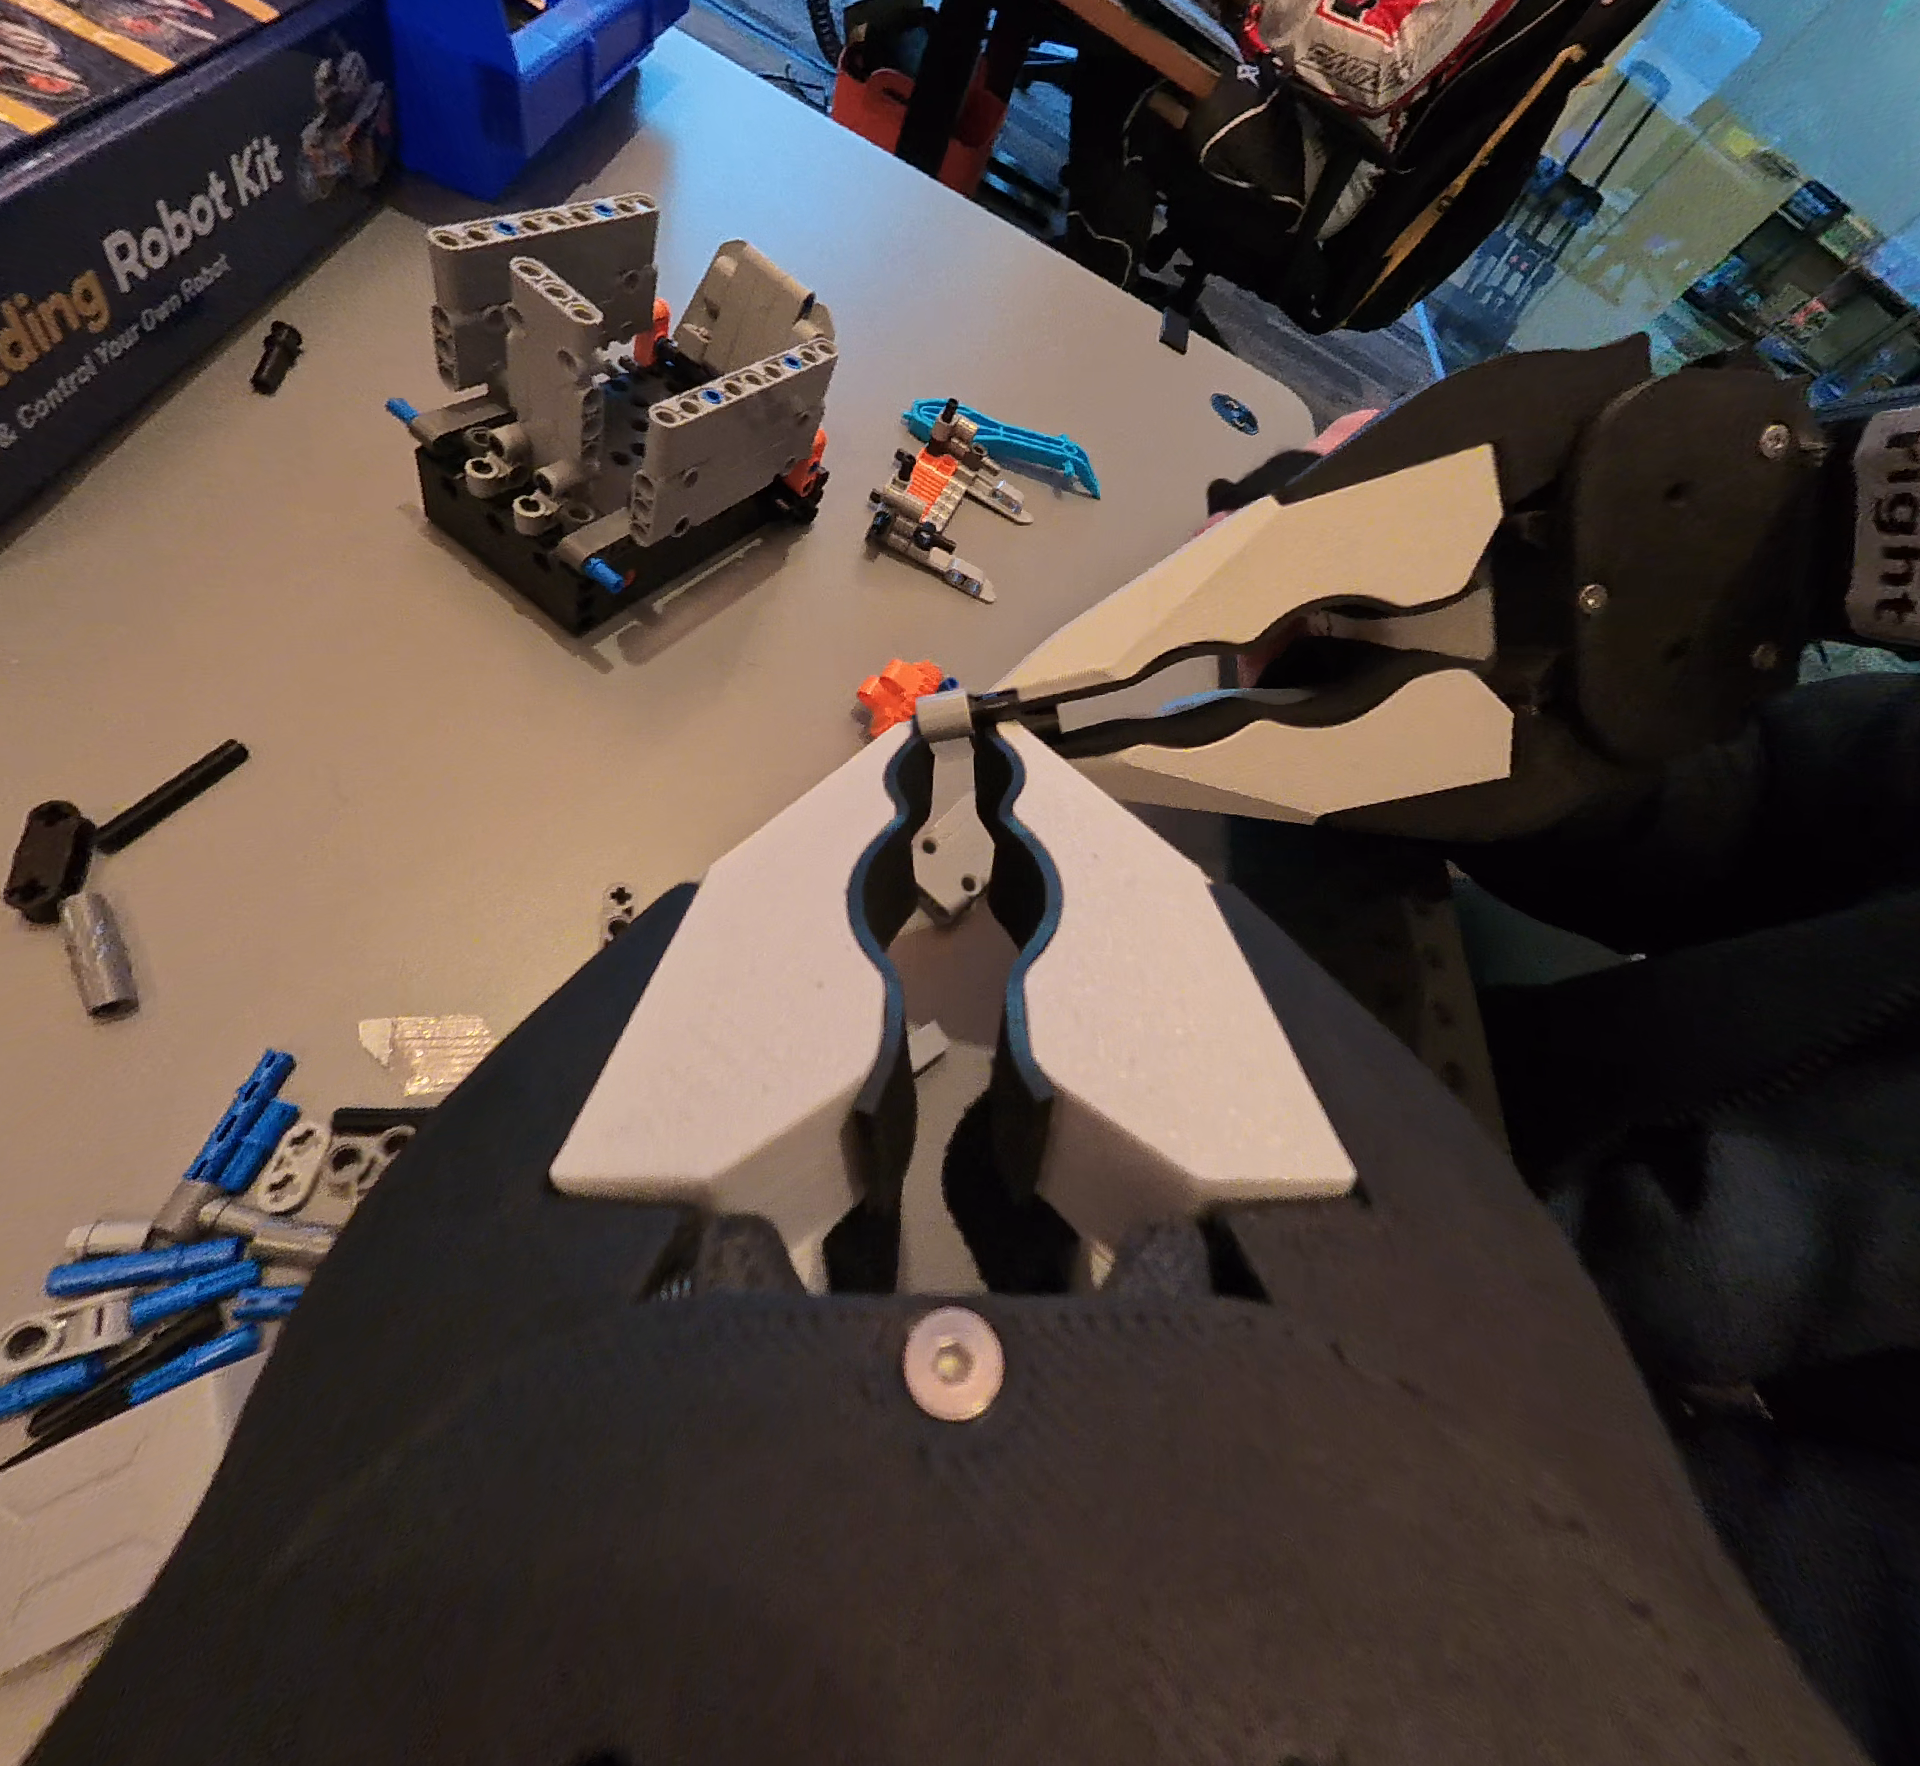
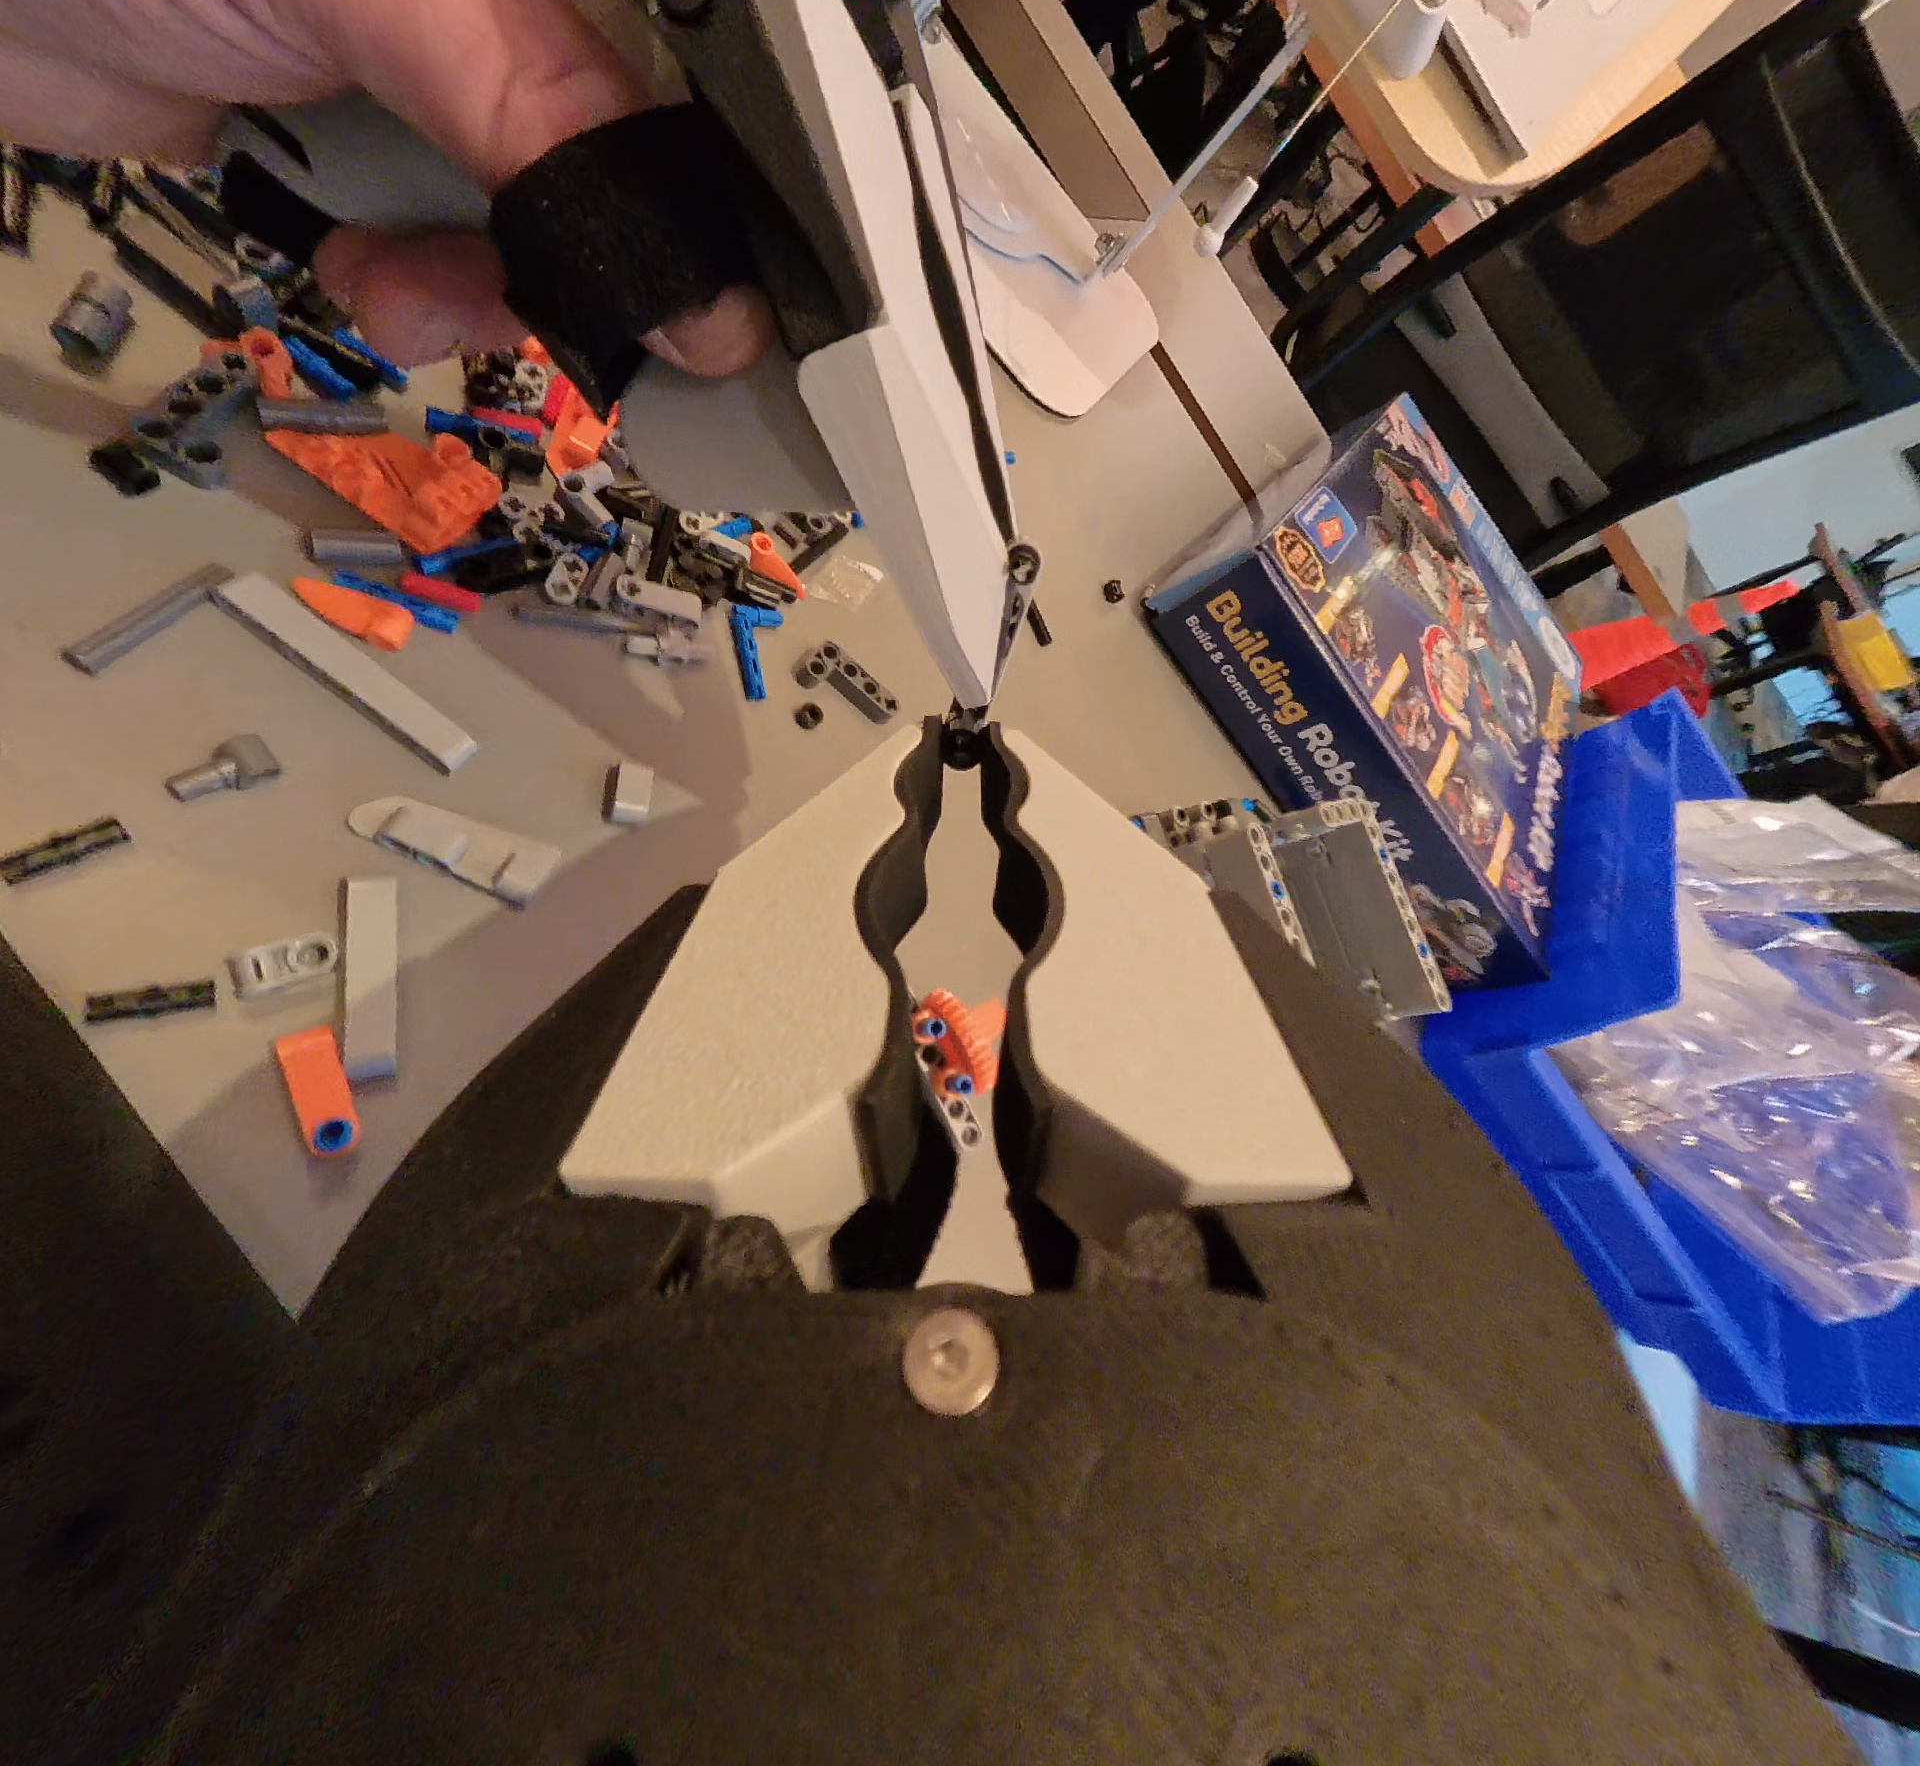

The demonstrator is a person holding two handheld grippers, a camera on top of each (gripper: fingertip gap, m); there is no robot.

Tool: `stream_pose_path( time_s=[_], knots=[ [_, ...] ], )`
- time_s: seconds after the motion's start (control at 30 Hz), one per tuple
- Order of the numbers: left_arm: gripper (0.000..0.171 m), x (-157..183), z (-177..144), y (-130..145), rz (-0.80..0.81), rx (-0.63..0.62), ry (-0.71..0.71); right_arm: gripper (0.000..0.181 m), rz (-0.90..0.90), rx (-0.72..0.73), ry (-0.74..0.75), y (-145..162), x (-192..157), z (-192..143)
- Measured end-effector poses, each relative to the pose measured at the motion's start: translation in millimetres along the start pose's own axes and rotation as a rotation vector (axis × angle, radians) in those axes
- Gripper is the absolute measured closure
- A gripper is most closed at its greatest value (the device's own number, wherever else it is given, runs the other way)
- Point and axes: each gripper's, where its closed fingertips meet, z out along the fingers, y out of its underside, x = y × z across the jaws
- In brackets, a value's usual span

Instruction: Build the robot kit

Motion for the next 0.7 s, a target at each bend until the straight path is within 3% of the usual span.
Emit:
stream_pose_path(
  time_s=[0.2,0.27,0.3,0.33,0.43,0.57,0.7],
  knots=[
    [0.166,-2.1,-8.8,-8.4,0.024,0.036,-0.038,0.177,0.311,0.137,-0.148,-11.9,6.6,-1.9],
    [0.167,-51.3,-26.2,-3.4,0.068,0.007,-0.288,0.177,0.203,0.14,-0.057,-20.4,11.8,-11.9],
    [0.167,-54.8,-36.4,-10.7,-0.037,0.078,-0.216,0.176,0.113,0.108,-0.015,-22.1,7.6,-10.1],
    [0.167,-47.9,-43.6,-20.4,-0.101,0.139,-0.133,0.176,0.11,0.098,-0.062,-21.5,-4.0,-2.7],
    [0.166,-32.6,-41.0,-24.4,-0.042,0.131,-0.106,0.176,0.281,0.186,-0.221,-24.4,-4.1,-4.6],
    [0.166,-29.0,-38.5,-22.5,-0.079,0.131,-0.027,0.176,0.525,0.265,-0.418,-18.6,1.7,-9.9],
    [0.166,-25.5,-31.8,-13.5,-0.119,0.091,0.031,0.176,0.621,0.321,-0.475,-11.0,14.5,-21.0]
  ],
)
